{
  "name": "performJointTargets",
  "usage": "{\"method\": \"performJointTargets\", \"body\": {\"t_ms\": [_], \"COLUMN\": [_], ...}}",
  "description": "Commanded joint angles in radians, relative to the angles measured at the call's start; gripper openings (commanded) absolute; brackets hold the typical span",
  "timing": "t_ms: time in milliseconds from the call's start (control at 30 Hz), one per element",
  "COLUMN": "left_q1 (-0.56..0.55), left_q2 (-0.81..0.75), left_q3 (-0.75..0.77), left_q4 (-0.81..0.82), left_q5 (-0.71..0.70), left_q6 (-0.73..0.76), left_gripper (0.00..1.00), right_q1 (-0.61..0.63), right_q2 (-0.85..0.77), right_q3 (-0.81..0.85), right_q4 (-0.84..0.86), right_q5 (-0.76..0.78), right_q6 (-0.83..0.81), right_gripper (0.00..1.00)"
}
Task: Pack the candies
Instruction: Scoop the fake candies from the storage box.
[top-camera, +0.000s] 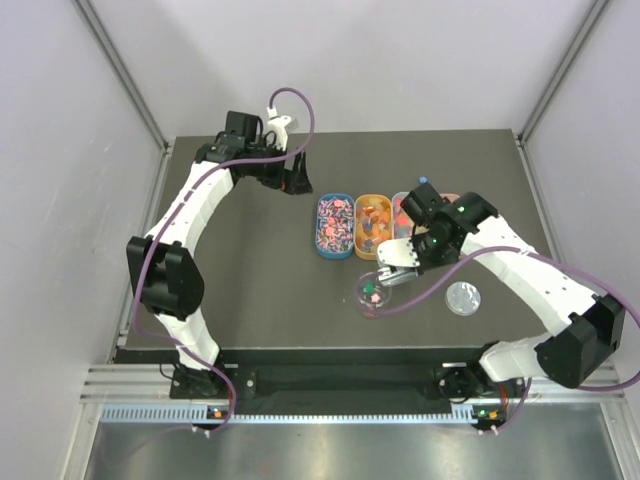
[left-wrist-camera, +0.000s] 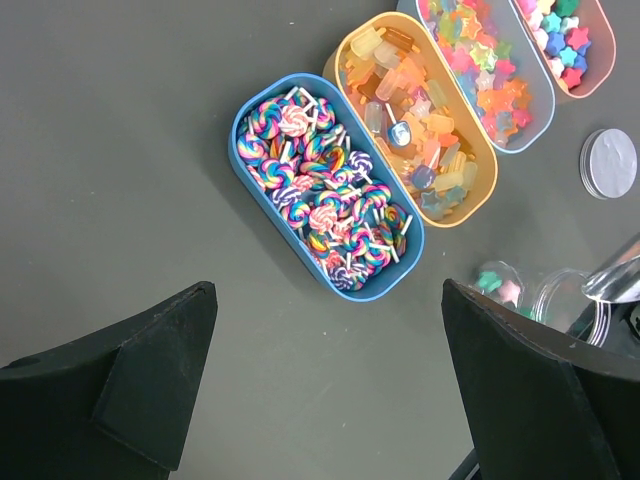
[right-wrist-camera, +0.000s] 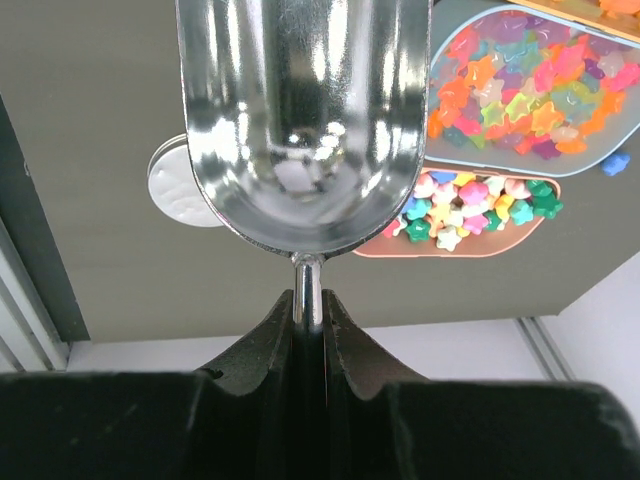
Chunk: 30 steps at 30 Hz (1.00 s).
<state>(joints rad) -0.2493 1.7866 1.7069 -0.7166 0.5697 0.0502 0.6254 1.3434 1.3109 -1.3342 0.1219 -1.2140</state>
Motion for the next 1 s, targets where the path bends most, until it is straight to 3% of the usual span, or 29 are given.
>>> {"method": "performJointTargets", "body": {"t_ms": [0, 133, 333, 433, 567, 700, 967], "left_q1": [0.005, 0.007, -0.019, -0.051, -0.082, -0.114, -0.163], "left_q2": [-0.052, -0.052, -0.023, 0.040, 0.115, 0.216, 0.367], "left_q3": [0.005, 0.019, 0.060, 0.143, 0.230, 0.322, 0.468], "left_q4": [0.049, 0.048, 0.066, 0.043, 0.048, 0.071, 0.117], "left_q5": [0.030, 0.029, 0.029, 0.041, 0.032, 0.029, -0.011], "left_q6": [-0.010, -0.019, -0.032, -0.032, -0.046, -0.047, -0.111], "left_gripper": [0.98, 0.98, 0.95, 0.93, 0.90, 0.89, 0.88], "right_q1": [0.017, -0.034, -0.277, -0.343, -0.362, -0.401, -0.415], "right_q2": [-0.003, -0.030, 0.000, 0.036, 0.075, 0.227, 0.358], "right_q3": [0.033, 0.042, 0.091, 0.082, 0.100, 0.255, 0.320], "right_q4": [-0.135, -0.126, -0.112, -0.085, -0.066, -0.128, -0.145], "right_q5": [0.030, -0.014, -0.256, -0.274, -0.220, -0.212, -0.001], "right_q6": [0.028, 0.088, 0.410, 0.571, 0.653, 0.691, 0.746], "right_gripper": [0.00, 0.00, 0.00, 0.00, 0.00, 0.00, 0.00]}}
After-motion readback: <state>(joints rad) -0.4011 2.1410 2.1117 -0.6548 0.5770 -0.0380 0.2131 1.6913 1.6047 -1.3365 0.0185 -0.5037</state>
